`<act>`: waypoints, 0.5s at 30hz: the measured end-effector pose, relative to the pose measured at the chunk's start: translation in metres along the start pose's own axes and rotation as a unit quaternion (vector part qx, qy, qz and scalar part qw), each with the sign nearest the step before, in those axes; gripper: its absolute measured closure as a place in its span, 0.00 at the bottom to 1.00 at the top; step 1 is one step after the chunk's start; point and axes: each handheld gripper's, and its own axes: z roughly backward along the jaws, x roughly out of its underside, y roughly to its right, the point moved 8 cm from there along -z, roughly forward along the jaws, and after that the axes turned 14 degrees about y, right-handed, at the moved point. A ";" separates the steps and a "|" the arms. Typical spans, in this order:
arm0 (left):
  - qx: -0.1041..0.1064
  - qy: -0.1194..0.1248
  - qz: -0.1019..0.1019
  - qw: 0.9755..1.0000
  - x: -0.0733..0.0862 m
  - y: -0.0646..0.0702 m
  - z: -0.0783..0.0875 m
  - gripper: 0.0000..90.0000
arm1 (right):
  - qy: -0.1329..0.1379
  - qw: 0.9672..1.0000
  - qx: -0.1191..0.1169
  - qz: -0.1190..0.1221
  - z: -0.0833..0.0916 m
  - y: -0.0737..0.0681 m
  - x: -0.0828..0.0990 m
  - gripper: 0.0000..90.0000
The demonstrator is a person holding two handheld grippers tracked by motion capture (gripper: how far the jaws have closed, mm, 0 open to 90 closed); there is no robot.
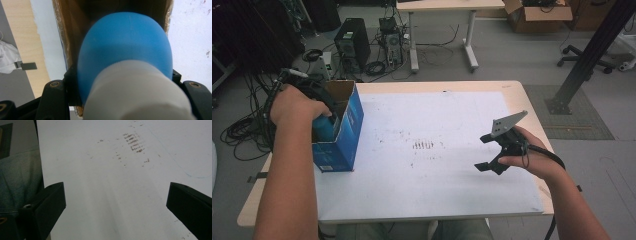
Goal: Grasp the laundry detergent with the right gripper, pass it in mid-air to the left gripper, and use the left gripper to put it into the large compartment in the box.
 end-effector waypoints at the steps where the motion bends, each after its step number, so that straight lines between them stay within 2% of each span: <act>1: 0.000 -0.001 0.001 1.000 0.000 0.000 -0.001 0.42 | 0.000 1.000 0.000 -0.001 0.000 0.000 0.000 0.03; 15: -0.004 -0.010 0.002 1.000 0.004 -0.005 -0.023 0.43 | -0.001 1.000 -0.003 -0.004 -0.003 0.002 0.003 0.03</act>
